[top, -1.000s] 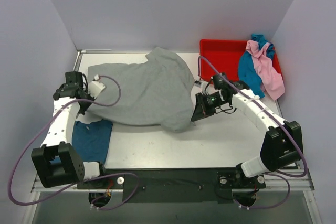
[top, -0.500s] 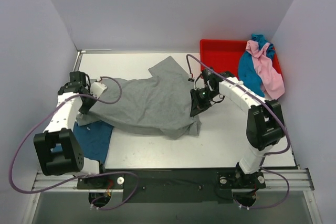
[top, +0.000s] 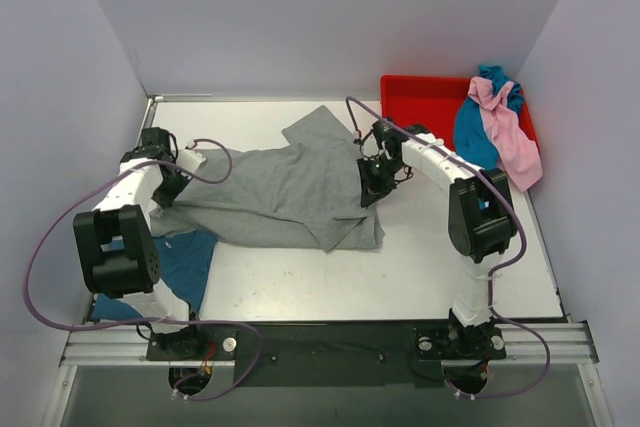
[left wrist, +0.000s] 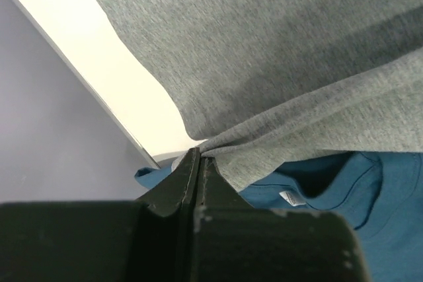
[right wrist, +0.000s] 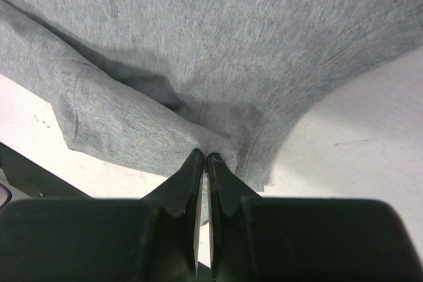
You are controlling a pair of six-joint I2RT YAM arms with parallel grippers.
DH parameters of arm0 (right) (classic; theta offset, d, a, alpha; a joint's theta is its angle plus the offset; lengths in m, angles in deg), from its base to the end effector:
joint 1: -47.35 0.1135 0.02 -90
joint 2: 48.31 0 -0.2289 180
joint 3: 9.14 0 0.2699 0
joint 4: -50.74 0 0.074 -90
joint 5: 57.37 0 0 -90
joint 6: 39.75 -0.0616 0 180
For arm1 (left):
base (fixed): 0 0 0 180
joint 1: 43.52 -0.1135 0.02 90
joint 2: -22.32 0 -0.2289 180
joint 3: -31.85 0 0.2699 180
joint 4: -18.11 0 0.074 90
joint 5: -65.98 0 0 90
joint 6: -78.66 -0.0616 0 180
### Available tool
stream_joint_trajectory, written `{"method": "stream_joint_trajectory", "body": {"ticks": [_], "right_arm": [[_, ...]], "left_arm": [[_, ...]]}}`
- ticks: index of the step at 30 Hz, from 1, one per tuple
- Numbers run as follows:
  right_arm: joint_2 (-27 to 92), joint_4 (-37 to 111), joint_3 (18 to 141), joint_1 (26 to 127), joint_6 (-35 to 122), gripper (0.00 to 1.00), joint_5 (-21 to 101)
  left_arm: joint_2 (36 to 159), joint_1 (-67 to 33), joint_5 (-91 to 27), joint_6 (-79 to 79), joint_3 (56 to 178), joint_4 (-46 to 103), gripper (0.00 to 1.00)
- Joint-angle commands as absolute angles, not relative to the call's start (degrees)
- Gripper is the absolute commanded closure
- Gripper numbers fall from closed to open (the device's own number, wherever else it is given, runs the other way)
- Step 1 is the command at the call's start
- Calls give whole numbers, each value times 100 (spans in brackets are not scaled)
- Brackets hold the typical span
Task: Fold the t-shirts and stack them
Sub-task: Fold the flattened tshirt in 1/3 of the way
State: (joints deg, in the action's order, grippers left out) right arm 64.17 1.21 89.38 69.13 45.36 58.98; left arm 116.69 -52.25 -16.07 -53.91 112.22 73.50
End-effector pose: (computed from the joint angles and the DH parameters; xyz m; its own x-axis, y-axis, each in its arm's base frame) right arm 0.3865 0.1839 0.1443 -0.8720 -0.2662 -0.4109 -0.4438 0.7842 0.4338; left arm 0.3415 0.0611 0.1501 -0.8156 0.5526 -0.1717 0.4797 0.8116 0.3335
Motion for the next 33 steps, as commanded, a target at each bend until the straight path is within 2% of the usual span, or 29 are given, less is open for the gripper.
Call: {"method": "stream_joint_trajectory", "body": {"ticks": [1,3,5,10,12,13,15,17,20,22,25,27,33], "right_arm": [[6576,-25,9204,6906,4533,100,5794],[6655,-16,9274,6906,4541,100,5786],[6691,-16,9362,6906,4524,100,5716],[6788,1,9634,6888,4427,100,5364],[6858,19,9731,6888,4410,92,5364],[6902,19,9818,6888,4384,80,5337],[6867,2,9933,6897,4331,63,5118],[6657,1,9968,6871,4252,53,4890],[6000,10,9680,6871,4199,49,4766],[5595,28,9162,6879,4190,48,4818],[5198,159,8057,6941,4032,49,5108],[5013,422,7439,6959,3909,50,5529],[4582,1512,6497,6923,3803,51,6479]], "left_arm": [[11803,-5274,-1541,-5353,11641,7164,100],[11891,-5274,-1514,-5327,11659,7164,98],[11952,-5274,-1488,-5274,11712,7121,91],[12137,-5274,-1514,-5133,12028,7103,85],[12260,-5266,-1375,-5098,12125,7016,73],[12347,-5274,-1287,-5019,12169,6945,60],[12505,-5292,-979,-4862,12335,6796,45],[12681,-5318,-663,-4633,12695,6900,39],[12709,-5336,-828,-4474,13301,7479,39],[12464,-5336,-1432,-4648,13294,7751,41],[11815,-5222,-2626,-5114,12830,8007,46],[11523,-5003,-2954,-5580,12399,8280,47],[11258,-4001,-2991,-5801,11458,8316,47]]}}
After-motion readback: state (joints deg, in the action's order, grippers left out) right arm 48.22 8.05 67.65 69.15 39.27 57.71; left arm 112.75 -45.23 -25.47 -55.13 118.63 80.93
